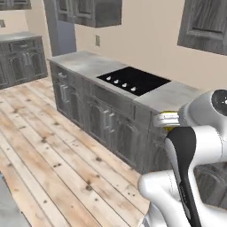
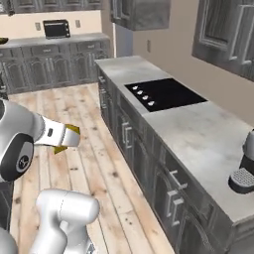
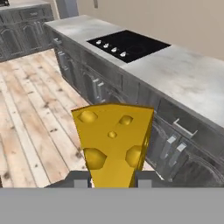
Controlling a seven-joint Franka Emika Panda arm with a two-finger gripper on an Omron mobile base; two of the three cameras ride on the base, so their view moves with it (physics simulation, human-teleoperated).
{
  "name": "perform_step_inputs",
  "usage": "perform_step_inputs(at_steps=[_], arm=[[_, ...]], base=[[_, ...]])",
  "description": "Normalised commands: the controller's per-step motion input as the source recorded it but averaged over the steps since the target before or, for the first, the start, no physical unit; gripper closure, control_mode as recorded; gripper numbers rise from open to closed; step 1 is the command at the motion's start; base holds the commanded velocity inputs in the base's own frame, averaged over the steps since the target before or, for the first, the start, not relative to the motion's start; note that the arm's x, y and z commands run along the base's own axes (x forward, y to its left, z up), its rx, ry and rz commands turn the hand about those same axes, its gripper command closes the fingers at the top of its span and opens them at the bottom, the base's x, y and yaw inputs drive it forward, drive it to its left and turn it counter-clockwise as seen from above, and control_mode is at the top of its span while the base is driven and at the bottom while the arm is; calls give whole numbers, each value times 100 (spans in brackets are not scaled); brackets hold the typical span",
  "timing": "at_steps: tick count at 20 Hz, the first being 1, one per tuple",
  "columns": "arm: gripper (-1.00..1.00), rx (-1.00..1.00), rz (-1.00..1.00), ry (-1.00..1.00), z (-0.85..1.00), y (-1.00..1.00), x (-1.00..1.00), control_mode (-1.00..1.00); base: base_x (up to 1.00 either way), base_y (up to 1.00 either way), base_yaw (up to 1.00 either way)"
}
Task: Pick the cheese from the fridge and the cheese grater from the cabinet and place them next to the salad bowl.
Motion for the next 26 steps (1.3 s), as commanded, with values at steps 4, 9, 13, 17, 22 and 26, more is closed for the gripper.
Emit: perform_step_inputs(at_steps=[4, 9, 13, 17, 22, 26], arm=[[100, 0, 0, 0, 0, 0, 0, 100], [100, 0, 0, 0, 0, 0, 0, 100], [100, 0, 0, 0, 0, 0, 0, 100], [100, 0, 0, 0, 0, 0, 0, 100], [100, 0, 0, 0, 0, 0, 0, 100], [100, 0, 0, 0, 0, 0, 0, 100]], base=[[0, -5, 65], [7, -32, 49], [34, -33, 24], [49, -6, 16], [76, 0, 20], [98, 0, 19]])
